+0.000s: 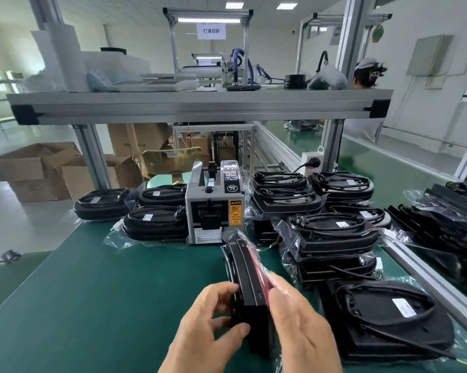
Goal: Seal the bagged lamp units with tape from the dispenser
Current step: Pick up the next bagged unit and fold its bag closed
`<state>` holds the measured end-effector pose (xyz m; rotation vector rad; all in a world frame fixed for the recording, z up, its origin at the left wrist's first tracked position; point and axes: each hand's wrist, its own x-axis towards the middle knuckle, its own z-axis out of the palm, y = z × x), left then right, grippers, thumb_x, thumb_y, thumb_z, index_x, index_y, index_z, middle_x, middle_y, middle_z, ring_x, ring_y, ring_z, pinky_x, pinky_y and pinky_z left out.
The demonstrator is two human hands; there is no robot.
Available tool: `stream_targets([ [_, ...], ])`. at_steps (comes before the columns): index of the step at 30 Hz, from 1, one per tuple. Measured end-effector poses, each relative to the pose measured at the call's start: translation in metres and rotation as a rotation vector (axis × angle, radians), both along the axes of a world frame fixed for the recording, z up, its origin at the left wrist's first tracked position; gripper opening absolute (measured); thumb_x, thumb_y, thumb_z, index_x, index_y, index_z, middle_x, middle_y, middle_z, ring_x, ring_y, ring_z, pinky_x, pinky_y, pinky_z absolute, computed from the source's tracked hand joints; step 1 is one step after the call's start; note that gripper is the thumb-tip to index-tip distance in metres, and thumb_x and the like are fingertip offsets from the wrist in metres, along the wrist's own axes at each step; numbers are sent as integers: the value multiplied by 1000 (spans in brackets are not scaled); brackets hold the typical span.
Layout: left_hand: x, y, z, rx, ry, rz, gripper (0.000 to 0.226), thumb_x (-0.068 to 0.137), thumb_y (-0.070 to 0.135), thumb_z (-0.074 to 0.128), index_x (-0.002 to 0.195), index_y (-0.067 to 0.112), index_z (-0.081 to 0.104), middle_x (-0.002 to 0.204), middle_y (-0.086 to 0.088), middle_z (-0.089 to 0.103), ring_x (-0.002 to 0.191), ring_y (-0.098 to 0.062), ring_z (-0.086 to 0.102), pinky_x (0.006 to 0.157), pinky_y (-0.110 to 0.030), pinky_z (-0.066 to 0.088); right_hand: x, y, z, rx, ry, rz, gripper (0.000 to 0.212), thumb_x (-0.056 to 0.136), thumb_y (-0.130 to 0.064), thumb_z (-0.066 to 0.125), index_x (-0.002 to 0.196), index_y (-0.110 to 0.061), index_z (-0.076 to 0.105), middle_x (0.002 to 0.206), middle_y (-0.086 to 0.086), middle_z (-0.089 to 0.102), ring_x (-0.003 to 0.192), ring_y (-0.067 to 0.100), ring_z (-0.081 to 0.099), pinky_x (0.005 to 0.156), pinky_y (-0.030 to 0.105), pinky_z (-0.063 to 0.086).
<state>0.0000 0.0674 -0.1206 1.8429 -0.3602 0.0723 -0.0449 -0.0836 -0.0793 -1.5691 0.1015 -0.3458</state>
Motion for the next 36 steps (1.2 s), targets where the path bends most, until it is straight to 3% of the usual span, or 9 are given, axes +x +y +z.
stream_targets([
  [3, -1, 4, 14, 83, 9, -20, 50, 63, 38, 77, 108, 53, 61, 103, 11, 70, 99, -11, 67, 85, -26, 56, 3, -4, -8, -38, 15, 14, 42, 84, -2, 73, 112, -33, 70, 97, -23, 75, 93, -7, 69, 80, 4, 47],
  [6, 15, 12, 33, 80, 79, 49, 33, 67, 52, 71, 99, 45, 71, 88, 13, 73, 81, 0, 67, 77, -16, 52, 5, -5, -14, -115, -5, -31, 46, 81, -2, 75, 114, -35, 70, 98, -27, 74, 96, 13, 72, 83, 18, 56],
  [9, 61, 13, 46, -256, 227, 314, 11, 87, 28, 72, 80, 23, 78, 70, 5, 68, 58, -5, 57, 62, -22, 51, 4, -4, -18, -166, -23, -57, 46, 81, -7, 77, 115, -36, 69, 94, -32, 72, 98, 34, 63, 78, 17, 54],
  [18, 170, -7, 61, -603, 628, 536, 14, 91, 17, 71, 80, 10, 67, 60, 3, 63, 47, -5, 49, 36, -15, 39, 10, -1, -12, -163, -23, -14, 46, 78, -7, 79, 118, -29, 69, 118, -17, 70, 97, -18, 62, 84, -3, 42],
  [20, 178, -11, 60, -631, 671, 554, 12, 91, 18, 71, 82, 11, 66, 60, 4, 62, 43, -3, 50, 33, -14, 36, 12, -2, -14, -165, -38, -20, 45, 76, -14, 80, 118, -28, 70, 116, -17, 70, 83, -14, 66, 73, -3, 43],
  [25, 191, -20, 62, -711, 751, 584, 12, 90, 17, 71, 98, 10, 66, 61, 2, 61, 36, -2, 50, 32, -12, 33, 14, -1, -16, -113, -65, -37, 52, 63, -41, 72, 115, -38, 70, 111, -30, 69, 101, 14, 63, 65, -2, 42],
  [30, 198, -31, 60, -772, 659, 581, 22, 92, 10, 59, 72, 12, 51, 59, 2, 52, 48, -9, 45, 47, -18, 35, 12, 0, -15, -115, -66, -54, 52, 66, -41, 71, 118, -38, 69, 103, -32, 71, 93, 34, 66, 63, 6, 42],
  [33, 180, -30, 66, -810, 598, 693, 21, 85, 6, 65, 70, 11, 52, 53, 3, 53, 44, -8, 44, 44, -19, 34, 8, -2, -10, -125, -61, -57, 51, 65, -42, 71, 116, -40, 69, 95, -6, 75, 64, 22, 70, 58, 9, 42],
  [36, 137, -16, 81, -659, 502, 367, 21, 88, 11, 69, 70, 16, 59, 53, 6, 53, 46, -6, 46, 45, -17, 40, 7, -6, -8, -137, -23, -14, 45, 73, -34, 78, 116, -44, 67, 90, -3, 77, 42, 10, 49, 52, 12, 43],
])
